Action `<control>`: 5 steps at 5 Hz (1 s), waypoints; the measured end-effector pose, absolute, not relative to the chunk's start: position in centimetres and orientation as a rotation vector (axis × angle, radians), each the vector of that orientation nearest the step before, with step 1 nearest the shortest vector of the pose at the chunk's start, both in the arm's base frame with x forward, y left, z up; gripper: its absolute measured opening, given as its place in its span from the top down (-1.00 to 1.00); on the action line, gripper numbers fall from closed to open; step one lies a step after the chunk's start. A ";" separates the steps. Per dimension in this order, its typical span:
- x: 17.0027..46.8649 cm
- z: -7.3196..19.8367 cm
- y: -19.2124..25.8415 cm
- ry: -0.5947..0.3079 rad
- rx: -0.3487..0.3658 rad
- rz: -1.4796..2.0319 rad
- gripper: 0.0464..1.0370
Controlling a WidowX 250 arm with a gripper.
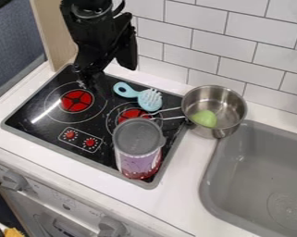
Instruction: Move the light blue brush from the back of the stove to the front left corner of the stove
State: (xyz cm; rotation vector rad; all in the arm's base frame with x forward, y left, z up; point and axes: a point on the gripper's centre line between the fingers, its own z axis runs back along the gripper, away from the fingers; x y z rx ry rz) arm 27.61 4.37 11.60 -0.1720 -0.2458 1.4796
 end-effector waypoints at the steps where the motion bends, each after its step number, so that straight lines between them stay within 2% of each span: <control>1: 27.5 10.8 4.4 -0.217 -0.152 1.487 -0.92; 2: 28.8 10.1 4.6 -0.196 -0.110 1.482 -0.92; 3: 30.8 9.7 5.1 -0.210 -0.101 1.477 -0.92; 4: 32.9 8.0 5.2 -0.196 -0.109 1.461 -0.92; 5: 34.4 6.3 5.9 -0.227 -0.079 1.433 -0.92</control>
